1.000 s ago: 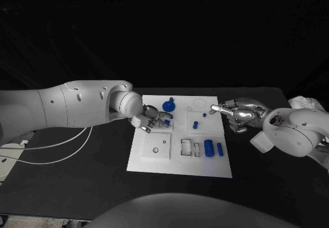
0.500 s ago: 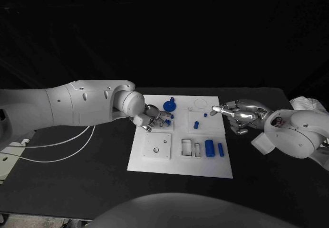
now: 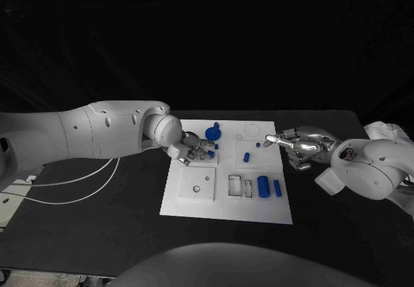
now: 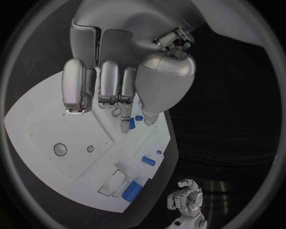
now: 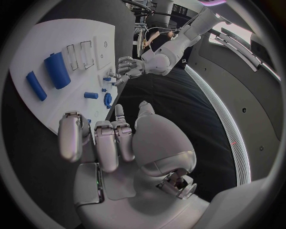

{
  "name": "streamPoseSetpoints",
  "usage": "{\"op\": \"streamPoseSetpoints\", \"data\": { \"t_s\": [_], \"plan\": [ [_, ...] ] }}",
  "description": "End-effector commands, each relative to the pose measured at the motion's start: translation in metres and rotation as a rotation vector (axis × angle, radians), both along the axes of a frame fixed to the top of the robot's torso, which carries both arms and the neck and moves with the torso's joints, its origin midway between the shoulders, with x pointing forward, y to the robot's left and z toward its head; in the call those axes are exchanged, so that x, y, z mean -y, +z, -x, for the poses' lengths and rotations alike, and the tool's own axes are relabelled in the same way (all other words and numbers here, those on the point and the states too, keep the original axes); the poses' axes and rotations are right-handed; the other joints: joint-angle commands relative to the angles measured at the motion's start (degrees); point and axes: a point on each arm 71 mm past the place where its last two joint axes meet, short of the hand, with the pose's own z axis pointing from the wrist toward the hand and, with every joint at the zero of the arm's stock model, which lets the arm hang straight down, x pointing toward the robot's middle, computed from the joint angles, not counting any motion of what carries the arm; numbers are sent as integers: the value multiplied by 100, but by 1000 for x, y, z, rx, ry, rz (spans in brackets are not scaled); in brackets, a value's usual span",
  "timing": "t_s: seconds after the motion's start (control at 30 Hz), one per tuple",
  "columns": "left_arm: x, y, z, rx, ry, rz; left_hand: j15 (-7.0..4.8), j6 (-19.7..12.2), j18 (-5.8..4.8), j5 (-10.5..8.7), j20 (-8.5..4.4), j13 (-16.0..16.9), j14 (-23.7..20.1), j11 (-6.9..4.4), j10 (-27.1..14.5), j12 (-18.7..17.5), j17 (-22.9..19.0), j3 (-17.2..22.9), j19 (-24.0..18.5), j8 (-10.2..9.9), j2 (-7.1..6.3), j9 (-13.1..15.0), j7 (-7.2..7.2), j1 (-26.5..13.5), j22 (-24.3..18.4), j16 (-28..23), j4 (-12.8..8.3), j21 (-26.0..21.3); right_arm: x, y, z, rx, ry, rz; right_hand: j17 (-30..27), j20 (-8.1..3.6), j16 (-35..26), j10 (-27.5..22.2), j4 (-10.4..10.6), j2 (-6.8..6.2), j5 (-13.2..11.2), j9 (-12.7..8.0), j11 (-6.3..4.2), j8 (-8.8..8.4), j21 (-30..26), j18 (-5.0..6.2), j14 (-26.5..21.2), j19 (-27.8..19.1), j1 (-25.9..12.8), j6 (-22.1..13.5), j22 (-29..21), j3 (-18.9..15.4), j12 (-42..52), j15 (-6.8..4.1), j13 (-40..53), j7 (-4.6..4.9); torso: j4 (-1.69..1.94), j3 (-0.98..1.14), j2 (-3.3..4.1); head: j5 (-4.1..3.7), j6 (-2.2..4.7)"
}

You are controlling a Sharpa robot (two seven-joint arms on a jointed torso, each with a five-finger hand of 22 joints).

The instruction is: Assemble the parts on the task board

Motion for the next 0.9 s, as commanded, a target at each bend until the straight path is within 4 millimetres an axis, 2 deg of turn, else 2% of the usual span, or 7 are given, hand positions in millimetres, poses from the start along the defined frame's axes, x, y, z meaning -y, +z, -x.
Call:
{"op": "streamPoseSetpoints", "data": {
  "t_s": [0.03, 0.27, 0.43, 0.9],
  "plan": [
    [-2, -4, 8, -129, -26, -65, -38, -30, -68, -18, -39, 1491, 592, -31, 595, -33, 1510, 29, 255, -1, 35, 9, -7, -30, 808, 14, 16, -31, -2, -1, 1, -10, 22, -5, 1508, -9, 20, 611, -34, -33, 29, -10, -35, -18, -36, 80, 575, -38, 47, 7, 1052, 13, 1, 24, 539, 19, 4, -2, -2, -7, 1],
    [-1, -5, 6, -128, -31, -69, -38, -21, -67, -38, -39, 1491, 592, -32, 595, -33, 1510, 40, 253, 14, 49, 32, -11, -33, 803, 14, 23, -34, -2, -1, 1, -10, 24, -6, 1508, -9, 20, 611, -34, -33, 29, -10, -35, -18, -36, 80, 575, -38, 47, 7, 1052, 13, 1, 24, 539, 19, 3, -4, -1, -11, 1],
    [-1, -5, 4, -123, -43, -80, -54, 47, -64, -55, -49, 1491, 592, -55, 595, -33, 1510, 63, 249, 108, 48, 141, -43, -25, 793, 14, 20, -44, -2, -2, 1, -10, 25, -7, 1508, -6, 20, 611, -58, -47, 4, -13, -32, -20, -47, 83, 575, -51, 122, 3, 1048, 26, 1, 27, 539, 23, 2, 0, -6, -15, 1],
    [0, -7, 2, -123, -75, -89, -62, 58, -62, -65, -55, 1491, 592, -64, 595, -33, 1510, 71, 247, 140, 46, 186, -53, -27, 787, 14, 21, -49, -3, -3, 2, -11, 26, -8, 1508, -5, 20, 611, -56, -46, -12, -13, -30, -19, -49, 83, 575, -53, 130, 5, 1048, 26, 1, 28, 539, 25, -3, 3, 1, -42, 1]
  ]
}}
